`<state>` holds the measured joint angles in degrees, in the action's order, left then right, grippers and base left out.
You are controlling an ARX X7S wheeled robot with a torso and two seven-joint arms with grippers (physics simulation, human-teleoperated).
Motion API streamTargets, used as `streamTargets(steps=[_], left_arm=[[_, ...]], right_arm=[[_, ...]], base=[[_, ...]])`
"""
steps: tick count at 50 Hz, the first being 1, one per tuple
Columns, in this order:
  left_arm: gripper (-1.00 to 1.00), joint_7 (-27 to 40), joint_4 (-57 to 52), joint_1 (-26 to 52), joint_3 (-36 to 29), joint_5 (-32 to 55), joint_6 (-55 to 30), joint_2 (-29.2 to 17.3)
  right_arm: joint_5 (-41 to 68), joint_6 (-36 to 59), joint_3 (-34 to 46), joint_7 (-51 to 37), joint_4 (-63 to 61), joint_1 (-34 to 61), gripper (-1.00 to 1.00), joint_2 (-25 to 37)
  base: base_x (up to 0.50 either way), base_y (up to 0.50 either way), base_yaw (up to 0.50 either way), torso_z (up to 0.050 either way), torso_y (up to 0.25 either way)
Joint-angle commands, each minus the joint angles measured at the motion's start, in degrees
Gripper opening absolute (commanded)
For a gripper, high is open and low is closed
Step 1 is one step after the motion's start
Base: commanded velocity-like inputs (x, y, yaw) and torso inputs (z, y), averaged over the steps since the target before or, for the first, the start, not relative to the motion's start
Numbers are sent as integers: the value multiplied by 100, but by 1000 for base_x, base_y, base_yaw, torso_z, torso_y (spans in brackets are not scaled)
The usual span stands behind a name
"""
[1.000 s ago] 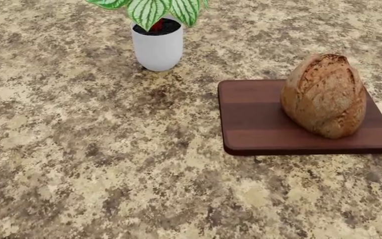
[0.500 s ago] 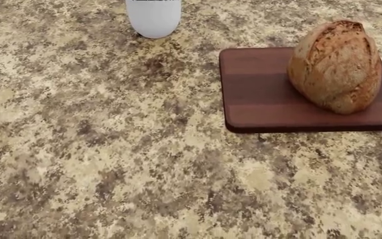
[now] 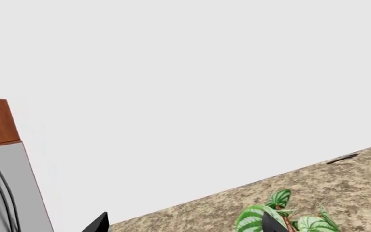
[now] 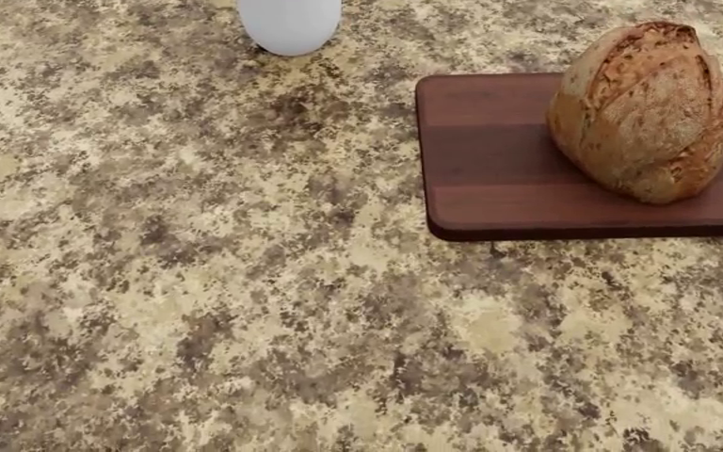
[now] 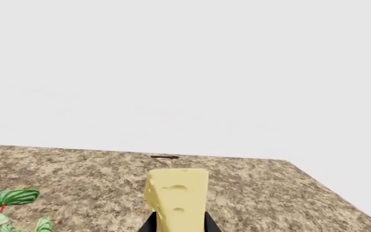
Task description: Pick up the wedge of cheese and place it on the slice of bread to prepare a simple cheese on bread dish.
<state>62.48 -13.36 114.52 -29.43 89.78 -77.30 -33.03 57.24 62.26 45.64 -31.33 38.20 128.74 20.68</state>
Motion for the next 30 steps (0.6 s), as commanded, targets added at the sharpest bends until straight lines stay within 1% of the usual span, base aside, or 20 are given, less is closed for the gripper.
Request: streamTargets(steps=[1,5,10,16,21,30], left_arm=[[100,-22,-9,5,-42,5,48,-20],[100,-121,-40,-33,-64,-80,99,-57],[100,-190,-68,-67,-95,-151,144,-94],[100,-214,-85,-77,-118,-170,177,-117],[100,-175,-73,-55,-108,-144,212,-115],[100,-375,-139,43,-230,-257,186,-102]], right_arm=[[-750,-939,289,635,1261,332,-100,-476],[-955,-1459,228,600,1537,414,-100,-580],[-1057,-1789,207,624,1401,304,-100,-572],[-1108,-1823,216,762,1710,331,-100,-725],[-1099,-1755,192,793,1670,377,-100,-775],[-1146,-1760,179,874,1747,317,-100,-814]], base=[[0,0,0,0,0],[0,0,0,0,0],[0,0,0,0,0],[0,0,0,0,0],[0,0,0,0,0],[0,0,0,0,0]])
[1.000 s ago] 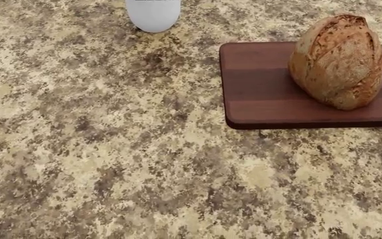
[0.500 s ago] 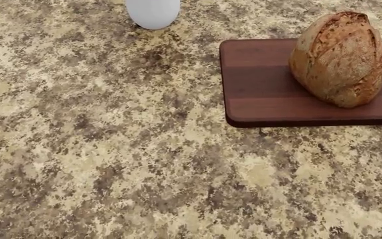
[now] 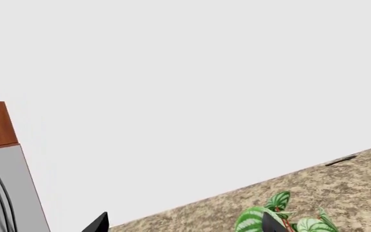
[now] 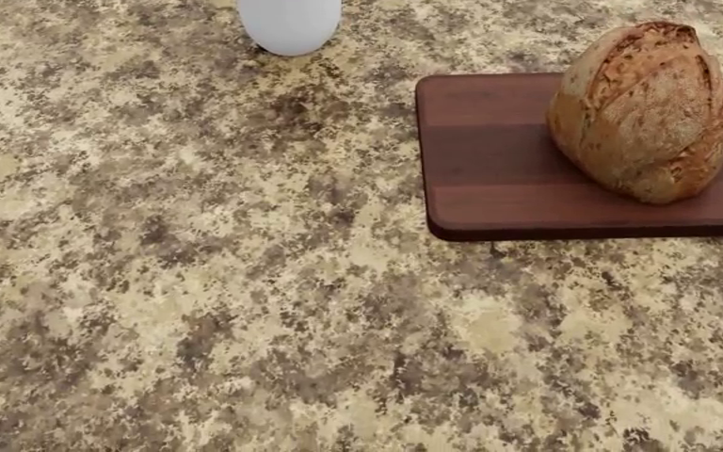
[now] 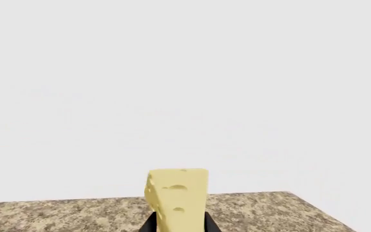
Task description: Pick up the wedge of cheese and place it on the slice of bread to prepare a simple cheese on bread dish.
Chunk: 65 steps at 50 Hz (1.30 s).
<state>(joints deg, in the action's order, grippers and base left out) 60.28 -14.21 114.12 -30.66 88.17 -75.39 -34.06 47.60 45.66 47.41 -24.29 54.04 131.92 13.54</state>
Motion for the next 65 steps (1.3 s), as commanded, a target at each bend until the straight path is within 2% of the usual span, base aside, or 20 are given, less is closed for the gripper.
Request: streamTargets(steps=[1,22,24,36,42,49,65], left_arm=[[100,-198,-59,103,-134,-104,-25,6],[100,-98,-28,134,-155,31,52,-15],[100,49,60,122,-130,134,52,-26],[100,-41,-10,118,-200,68,90,-60],[100,-7,-1,127,-214,95,107,-65],[100,-30,-4,124,-240,82,133,-82],[100,-17,13,180,-304,109,153,-85]], right_arm=[[-198,-90,11,171,174,15,-100,-101],[-185,458,-177,0,-217,159,-100,-3],[-115,674,-206,-9,-312,144,-100,34],[628,2177,-651,-786,-1782,-238,-100,632],[980,2792,-861,-1108,-2041,-333,-100,713],[1099,3043,-952,-1285,-2026,-470,-100,776],[1276,3420,-799,-1099,-2052,-686,-100,846]], base=[[0,0,0,0,-90],[0,0,0,0,-127],[0,0,0,0,0],[0,0,0,0,0],[0,0,0,0,0],[0,0,0,0,0],[0,0,0,0,0]])
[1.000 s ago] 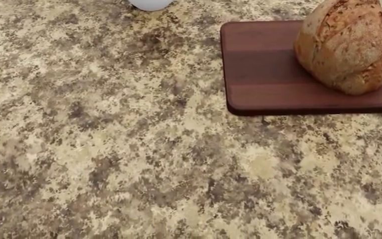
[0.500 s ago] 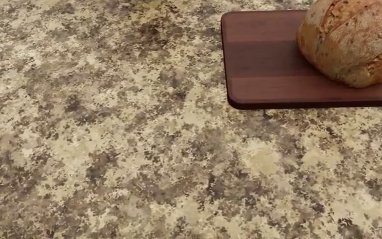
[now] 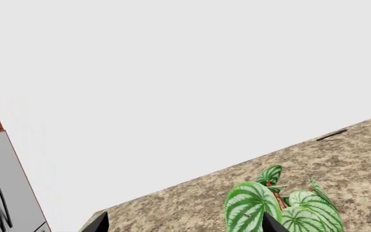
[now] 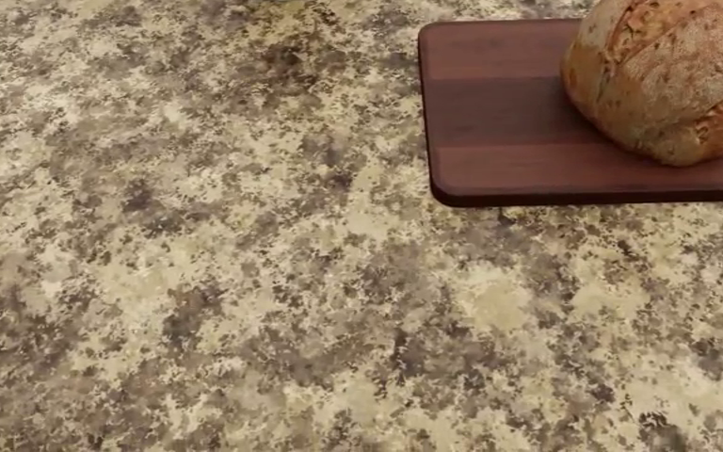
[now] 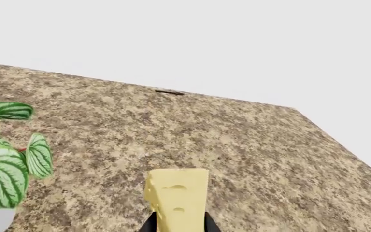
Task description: Pick up the wedge of cheese and place it on the slice of bread to prepare a simple cheese on bread dish.
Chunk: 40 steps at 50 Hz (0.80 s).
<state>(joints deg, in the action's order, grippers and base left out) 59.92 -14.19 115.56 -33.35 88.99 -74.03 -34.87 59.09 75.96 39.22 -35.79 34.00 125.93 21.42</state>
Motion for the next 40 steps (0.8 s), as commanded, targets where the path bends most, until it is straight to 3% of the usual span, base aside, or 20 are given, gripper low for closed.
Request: streamTargets(steps=[1,40], left_arm=[[100,23,12,38,-38,32,17,-4],[100,-3,-12,30,-154,38,128,-75]], right_arm=[[122,387,26,47,-55,-88,-100,63],[472,573,0,231,-140,-401,-100,245]], base=[[0,0,0,0,0],[0,0,0,0,0]])
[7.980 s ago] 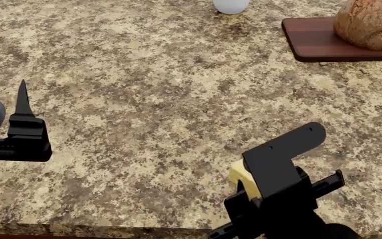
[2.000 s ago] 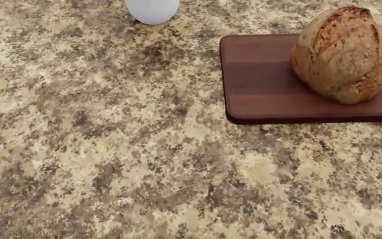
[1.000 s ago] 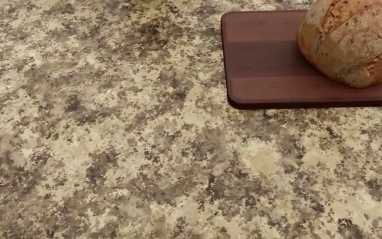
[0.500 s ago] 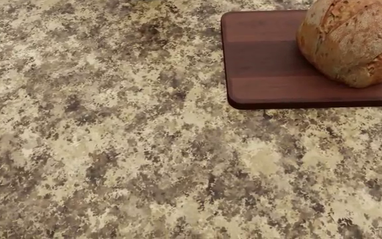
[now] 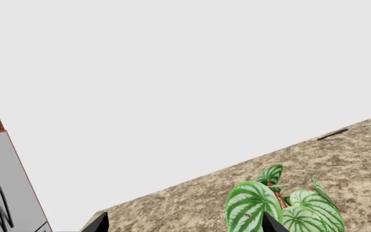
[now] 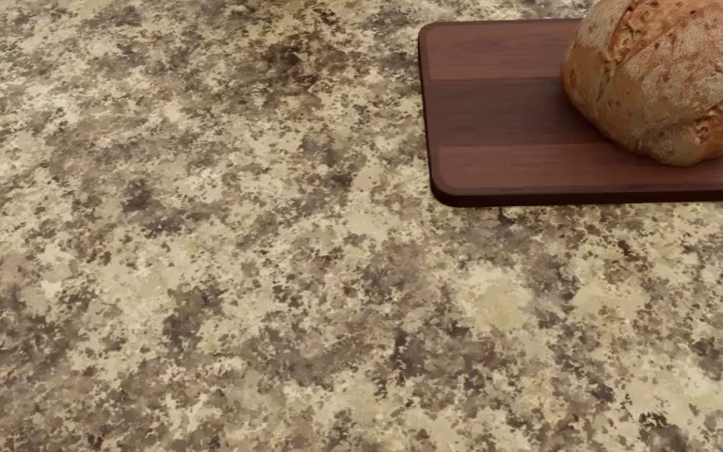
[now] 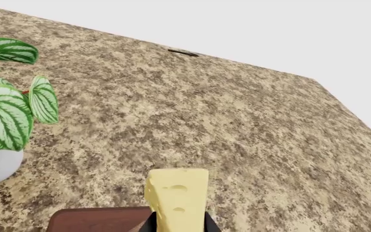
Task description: Pick up the wedge of cheese and place it on the slice of bread to prepare a simple cheese on bread dish.
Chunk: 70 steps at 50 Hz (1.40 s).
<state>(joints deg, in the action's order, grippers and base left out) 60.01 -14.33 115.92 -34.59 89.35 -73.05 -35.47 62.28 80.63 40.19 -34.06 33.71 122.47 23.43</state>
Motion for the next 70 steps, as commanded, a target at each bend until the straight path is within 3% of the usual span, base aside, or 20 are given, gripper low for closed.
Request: streamTargets(steps=[1,26,54,70], left_arm=[[100,-5,1,0,-32,12,29,-15],[100,192,45,135,-92,247,7,6],[100,-176,-55,-35,-211,-107,187,-142],[100,137,12,150,-229,220,104,-47]], right_arm=[[163,87,-142,19,-66,-61,-100,54],[411,0,-362,-160,-232,-510,-100,377],[649,-2,-481,-358,-506,-961,-100,758],[461,-516,-515,-365,-289,-1183,-100,808]], base=[[0,0,0,0,0],[0,0,0,0,0],[0,0,0,0,0],[0,0,0,0,0]])
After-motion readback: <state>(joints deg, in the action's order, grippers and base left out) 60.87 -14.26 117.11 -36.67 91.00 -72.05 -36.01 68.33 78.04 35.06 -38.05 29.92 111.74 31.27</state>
